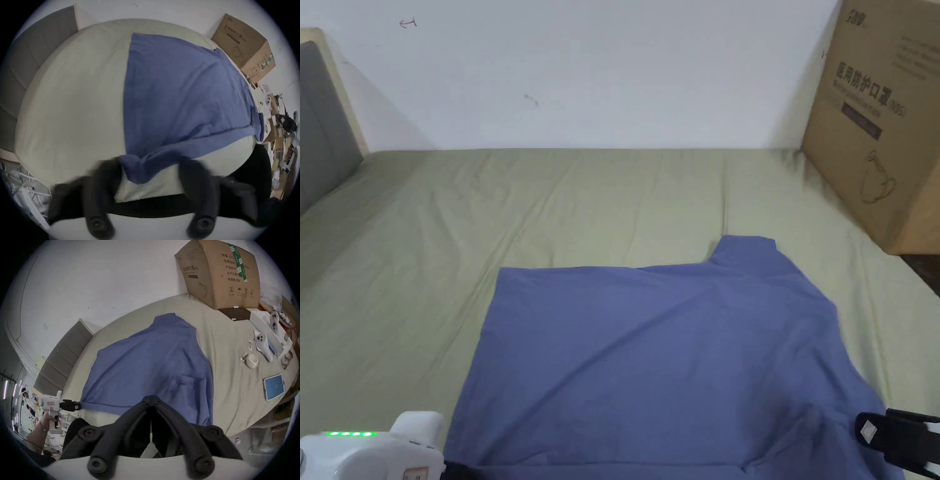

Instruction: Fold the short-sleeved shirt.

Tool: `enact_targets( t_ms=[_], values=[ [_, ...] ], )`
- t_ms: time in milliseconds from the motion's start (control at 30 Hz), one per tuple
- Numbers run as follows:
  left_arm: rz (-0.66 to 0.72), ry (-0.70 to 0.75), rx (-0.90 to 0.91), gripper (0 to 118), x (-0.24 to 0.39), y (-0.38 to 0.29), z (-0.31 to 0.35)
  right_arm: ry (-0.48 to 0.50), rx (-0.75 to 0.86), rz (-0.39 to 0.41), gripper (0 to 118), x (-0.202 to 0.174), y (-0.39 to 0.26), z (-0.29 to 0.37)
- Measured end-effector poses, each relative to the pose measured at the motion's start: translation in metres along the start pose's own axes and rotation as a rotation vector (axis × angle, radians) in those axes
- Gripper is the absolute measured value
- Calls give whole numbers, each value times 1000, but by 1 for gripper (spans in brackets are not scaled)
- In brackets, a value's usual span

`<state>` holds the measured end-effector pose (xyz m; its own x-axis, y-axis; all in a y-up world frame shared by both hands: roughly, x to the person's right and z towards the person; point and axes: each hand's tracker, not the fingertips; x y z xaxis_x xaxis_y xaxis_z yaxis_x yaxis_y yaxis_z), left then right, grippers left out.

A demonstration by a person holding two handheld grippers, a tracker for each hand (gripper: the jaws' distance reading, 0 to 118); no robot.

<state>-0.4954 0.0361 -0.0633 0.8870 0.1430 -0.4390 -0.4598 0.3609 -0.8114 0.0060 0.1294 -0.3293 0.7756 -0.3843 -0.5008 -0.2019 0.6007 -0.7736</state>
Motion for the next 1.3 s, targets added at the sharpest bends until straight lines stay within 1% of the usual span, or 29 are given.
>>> enact_targets(
  t_ms=[33,67,100,133,200,233,267,300,333,367,400,433,500,533,567,600,633,700,733,767,800,833,867,900,933,1067,1200,1267,1300],
  values=[
    [-30,38,8,14,3,-2,0,-10,-8,-9,0,4,-1,0],
    [-40,73,56,3,9,-5,4,-1,-18,-8,0,8,-2,-1],
    [-32,53,62,3,9,-6,7,15,-54,8,0,11,-3,-3],
    [-12,23,63,3,8,-5,9,-4,-86,46,0,12,-5,-5],
    [23,32,113,3,8,-11,21,-89,-131,117,0,13,-9,-10],
    [38,23,135,3,8,-13,27,-121,-166,130,0,22,-11,-18],
    [50,7,147,3,7,-14,31,-156,-217,119,0,29,-12,-26],
    [58,-1,158,3,6,-15,35,-189,-271,98,22,33,-13,-33],
    [61,-3,164,3,6,-16,38,-256,-325,76,91,39,-16,-43],
    [58,-4,171,3,7,-17,42,-317,-387,65,118,47,-24,-54],
    [53,-3,176,3,8,-17,43,-310,-379,77,115,54,-26,-53],
    [44,3,182,3,9,-17,45,-291,-389,82,115,61,-24,-59],
    [27,11,185,3,20,-17,50,-315,-434,75,111,70,-34,-71],
    [21,15,185,3,21,-17,51,-319,-453,87,103,73,-38,-77],
    [18,19,185,3,22,-17,51,-303,-460,99,89,76,-40,-81],
    [16,21,185,3,25,-16,52,-281,-470,104,63,79,-40,-83],
    [17,22,185,3,25,-16,52,-267,-476,109,28,73,-41,-82],
    [24,22,185,3,25,-16,52,-355,-431,171,14,67,-42,-73],
    [26,16,188,3,26,-17,52,-274,-420,167,8,67,-42,-67],
    [30,19,191,3,26,-17,53,-207,-402,136,5,65,-39,-59],
    [33,24,193,3,26,-18,54,-216,-391,136,5,63,-38,-53],
    [33,27,196,3,27,-19,55,-242,-386,159,5,61,-38,-48],
    [34,30,200,3,27,-20,56,-248,-371,192,5,59,-37,-43],
    [36,31,205,3,27,-20,57,-243,-361,200,5,60,-35,-38],
    [35,31,211,3,26,-21,58,-238,-346,191,5,59,-33,-33],
    [36,43,245,3,27,-13,62,-188,-221,115,5,54,-14,-11],
    [52,36,289,3,20,15,59,-110,-130,-24,5,51,26,-8],
    [55,26,298,3,21,41,56,-84,-97,-52,5,49,53,-19],
    [57,25,299,3,20,53,52,-93,-98,-44,5,48,66,-27]
  ],
)
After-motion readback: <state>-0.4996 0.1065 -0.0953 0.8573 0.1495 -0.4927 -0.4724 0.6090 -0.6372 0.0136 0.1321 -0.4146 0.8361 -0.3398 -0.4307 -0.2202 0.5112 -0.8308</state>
